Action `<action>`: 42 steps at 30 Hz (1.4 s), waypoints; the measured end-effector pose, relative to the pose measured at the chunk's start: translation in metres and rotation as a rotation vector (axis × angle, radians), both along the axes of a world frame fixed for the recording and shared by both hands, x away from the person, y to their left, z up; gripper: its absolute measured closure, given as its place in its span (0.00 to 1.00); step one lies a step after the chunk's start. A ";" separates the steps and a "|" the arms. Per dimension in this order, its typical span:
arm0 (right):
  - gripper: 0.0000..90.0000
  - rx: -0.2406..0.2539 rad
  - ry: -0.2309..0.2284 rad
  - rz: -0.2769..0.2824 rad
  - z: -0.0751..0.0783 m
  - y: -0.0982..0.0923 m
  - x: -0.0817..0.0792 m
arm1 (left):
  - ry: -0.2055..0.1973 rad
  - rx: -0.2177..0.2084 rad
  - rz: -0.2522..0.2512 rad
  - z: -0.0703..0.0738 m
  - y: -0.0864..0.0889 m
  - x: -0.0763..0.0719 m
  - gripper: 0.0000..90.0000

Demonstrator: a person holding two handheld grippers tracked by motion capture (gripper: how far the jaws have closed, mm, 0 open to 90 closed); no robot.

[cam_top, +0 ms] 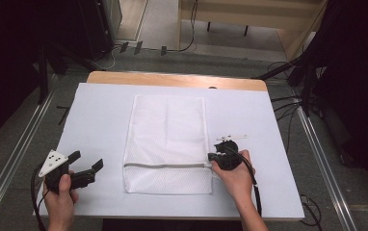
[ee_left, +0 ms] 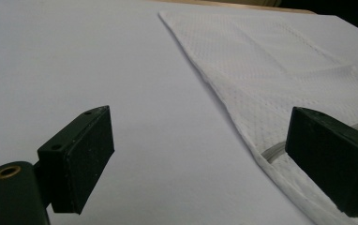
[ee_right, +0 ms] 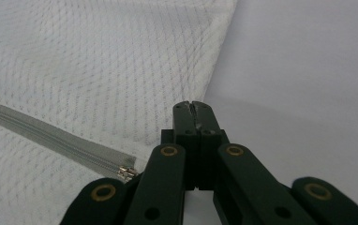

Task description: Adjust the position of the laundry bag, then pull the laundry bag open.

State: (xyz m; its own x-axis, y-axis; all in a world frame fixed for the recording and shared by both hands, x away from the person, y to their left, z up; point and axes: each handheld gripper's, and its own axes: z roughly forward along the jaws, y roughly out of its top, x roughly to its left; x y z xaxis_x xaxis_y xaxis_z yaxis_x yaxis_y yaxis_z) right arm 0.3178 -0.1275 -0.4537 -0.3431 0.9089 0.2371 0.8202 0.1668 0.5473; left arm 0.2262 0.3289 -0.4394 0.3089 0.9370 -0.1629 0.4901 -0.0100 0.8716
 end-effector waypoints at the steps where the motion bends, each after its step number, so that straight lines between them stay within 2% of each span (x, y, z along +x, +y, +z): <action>1: 1.00 -0.002 -0.002 0.001 0.000 -0.002 -0.001 | 0.000 -0.001 -0.002 0.000 0.000 0.000 0.09; 7: 1.00 -0.008 -0.004 -0.025 -0.001 -0.019 -0.013 | 0.004 0.005 -0.004 -0.001 -0.002 0.000 0.09; 14: 1.00 0.009 -0.009 -0.055 -0.002 -0.037 -0.023 | 0.009 0.004 -0.007 -0.002 -0.003 0.001 0.09; 18: 1.00 0.023 -0.028 -0.062 0.001 -0.041 -0.027 | 0.010 0.008 -0.007 -0.002 -0.005 0.001 0.09; 19: 1.00 0.035 -0.051 -0.069 0.003 -0.045 -0.029 | 0.012 0.010 -0.008 -0.002 -0.005 0.001 0.09; 21: 1.00 0.042 -0.061 -0.070 0.004 -0.047 -0.030 | 0.012 0.011 -0.011 -0.003 -0.005 0.001 0.09; 22: 0.84 0.074 -0.109 -0.059 0.006 -0.052 -0.034 | 0.011 0.014 -0.013 -0.003 -0.005 0.001 0.09; 23: 0.84 0.074 -0.109 -0.059 0.006 -0.052 -0.034 | 0.011 0.015 -0.013 -0.003 -0.005 0.001 0.09; 25: 0.76 0.087 -0.152 -0.044 0.007 -0.058 -0.039 | 0.010 0.014 -0.016 -0.003 -0.006 0.001 0.09; 26: 0.69 0.090 -0.203 -0.020 0.006 -0.061 -0.043 | 0.012 0.011 -0.019 -0.003 -0.007 0.001 0.09; 27: 0.66 0.092 -0.231 0.010 0.005 -0.065 -0.050 | 0.013 0.014 -0.020 -0.003 -0.007 0.001 0.09; 31: 0.62 0.091 -0.233 0.031 0.000 -0.070 -0.062 | 0.012 0.004 -0.029 -0.003 -0.011 0.001 0.09; 33: 0.60 0.129 -0.228 0.025 -0.005 -0.072 -0.070 | 0.012 0.009 -0.036 -0.003 -0.016 0.001 0.09; 34: 0.58 0.138 -0.227 0.032 -0.007 -0.072 -0.073 | 0.013 0.010 -0.043 -0.003 -0.017 0.001 0.09; 35: 0.55 0.121 -0.230 0.063 -0.009 -0.069 -0.077 | 0.012 0.007 -0.056 -0.002 -0.023 0.000 0.09; 37: 0.54 0.116 -0.226 0.070 -0.010 -0.068 -0.078 | 0.012 0.006 -0.069 -0.002 -0.026 0.000 0.09; 39: 0.51 0.138 -0.222 0.076 -0.012 -0.065 -0.079 | 0.004 -0.012 -0.088 0.000 -0.031 -0.001 0.09; 42: 0.49 0.144 -0.212 0.099 -0.016 -0.059 -0.077 | -0.001 -0.020 -0.114 0.001 -0.041 -0.003 0.09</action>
State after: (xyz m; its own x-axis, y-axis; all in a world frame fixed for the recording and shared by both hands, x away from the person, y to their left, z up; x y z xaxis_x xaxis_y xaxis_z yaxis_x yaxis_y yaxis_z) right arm 0.2409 -0.1868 -0.4700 -0.4845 0.8305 0.2749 0.6682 0.1485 0.7290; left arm 0.2235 0.2882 -0.4381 0.4131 0.8926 -0.1807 0.4860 -0.0483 0.8726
